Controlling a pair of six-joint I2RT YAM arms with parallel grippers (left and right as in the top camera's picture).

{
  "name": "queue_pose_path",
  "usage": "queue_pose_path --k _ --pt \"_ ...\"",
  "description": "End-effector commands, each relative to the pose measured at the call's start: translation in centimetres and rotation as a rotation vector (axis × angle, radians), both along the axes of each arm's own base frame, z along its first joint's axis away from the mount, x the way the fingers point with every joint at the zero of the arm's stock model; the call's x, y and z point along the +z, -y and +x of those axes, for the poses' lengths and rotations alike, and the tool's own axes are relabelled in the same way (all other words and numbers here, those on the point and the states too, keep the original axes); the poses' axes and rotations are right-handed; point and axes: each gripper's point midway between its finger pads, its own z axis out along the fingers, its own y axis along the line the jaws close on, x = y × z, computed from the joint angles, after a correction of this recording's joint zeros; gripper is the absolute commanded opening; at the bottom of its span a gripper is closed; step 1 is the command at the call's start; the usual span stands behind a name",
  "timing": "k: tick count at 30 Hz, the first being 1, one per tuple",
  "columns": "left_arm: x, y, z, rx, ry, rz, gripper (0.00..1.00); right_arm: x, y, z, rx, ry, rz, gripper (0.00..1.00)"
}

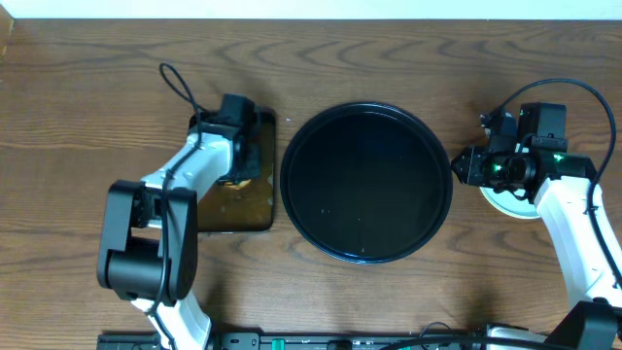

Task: Clean dirty plates on tray and stack at the side

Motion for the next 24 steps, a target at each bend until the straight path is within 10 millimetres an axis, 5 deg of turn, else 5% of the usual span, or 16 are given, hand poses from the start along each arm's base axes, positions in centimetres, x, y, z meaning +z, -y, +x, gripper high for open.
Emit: queue_pose_path --k 1,4,13,21,24 --pt "-0.7 -1.9 -0.4 0.03 -0.026 0.02 0.23 0.4 -0.5 0.1 0.031 0.017 0.007 0.36" --pt "-0.6 -2.6 -0.2 0.079 -0.018 0.012 0.48 0.4 -0.5 0.0 0.031 0.015 0.007 0.36" --pt "0.3 -0.6 0.1 0.053 0.002 -0.109 0.53 0.4 -0.5 0.1 0.032 0.017 0.007 0.36" --pt "8.0 -0.4 1.4 0.038 0.204 -0.134 0.57 0.5 -0.6 0.2 0.062 0.034 -0.008 0.41" --pt "10.8 0.2 1.4 0.009 0.275 -0.169 0.64 0.8 -0.1 1.4 0.052 0.082 -0.06 0.64"
